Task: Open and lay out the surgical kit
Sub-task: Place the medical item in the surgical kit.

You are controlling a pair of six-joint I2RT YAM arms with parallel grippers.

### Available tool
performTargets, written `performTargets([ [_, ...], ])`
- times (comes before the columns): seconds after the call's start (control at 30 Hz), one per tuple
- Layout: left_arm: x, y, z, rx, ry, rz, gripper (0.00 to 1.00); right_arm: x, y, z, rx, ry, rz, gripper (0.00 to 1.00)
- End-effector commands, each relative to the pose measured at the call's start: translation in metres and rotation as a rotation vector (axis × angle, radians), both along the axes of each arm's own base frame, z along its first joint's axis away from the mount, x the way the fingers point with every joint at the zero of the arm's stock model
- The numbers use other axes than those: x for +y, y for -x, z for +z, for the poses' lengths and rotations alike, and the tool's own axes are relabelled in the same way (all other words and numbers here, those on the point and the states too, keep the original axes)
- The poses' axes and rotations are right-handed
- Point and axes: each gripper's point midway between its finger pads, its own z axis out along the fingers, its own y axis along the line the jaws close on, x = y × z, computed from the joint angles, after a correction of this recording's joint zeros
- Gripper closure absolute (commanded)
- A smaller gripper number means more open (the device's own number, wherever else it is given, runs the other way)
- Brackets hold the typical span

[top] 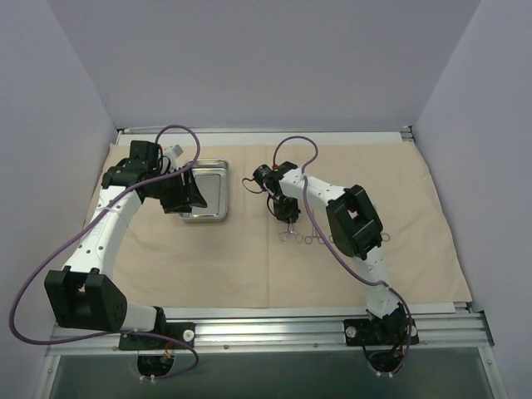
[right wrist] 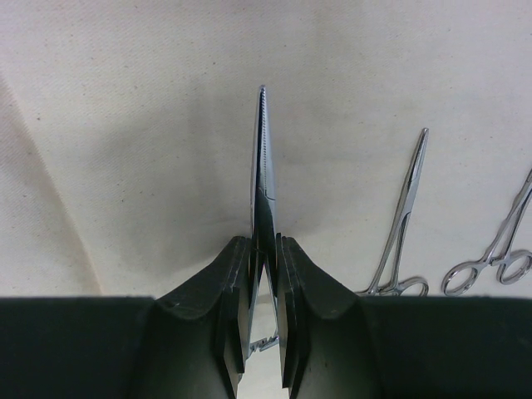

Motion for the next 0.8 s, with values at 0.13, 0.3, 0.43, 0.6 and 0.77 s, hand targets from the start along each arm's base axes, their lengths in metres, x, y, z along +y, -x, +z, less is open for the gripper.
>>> performTargets([
  [0.13,0.003,-0.013,0.008,-0.047,0.011,-0.013,0.36,-0.011,0.004,-0.008,0.037,0.069,0.016,1.00],
  [0.3,0.007,-0.015,0.007,-0.043,0.007,-0.005,0.36,-0.012,0.008,-0.015,0.062,0.067,0.019,1.00],
  [0.43,0.010,-0.017,0.005,-0.038,0.002,0.000,0.36,-0.009,0.008,-0.016,0.067,0.051,0.017,0.98],
  [0.6,0.013,-0.019,0.006,-0.037,0.001,0.005,0.36,-0.010,0.008,-0.018,0.075,0.044,0.014,0.94],
  [0.77,0.014,-0.021,0.005,-0.034,-0.002,0.007,0.36,-0.011,0.011,-0.020,0.089,0.043,0.017,0.87],
])
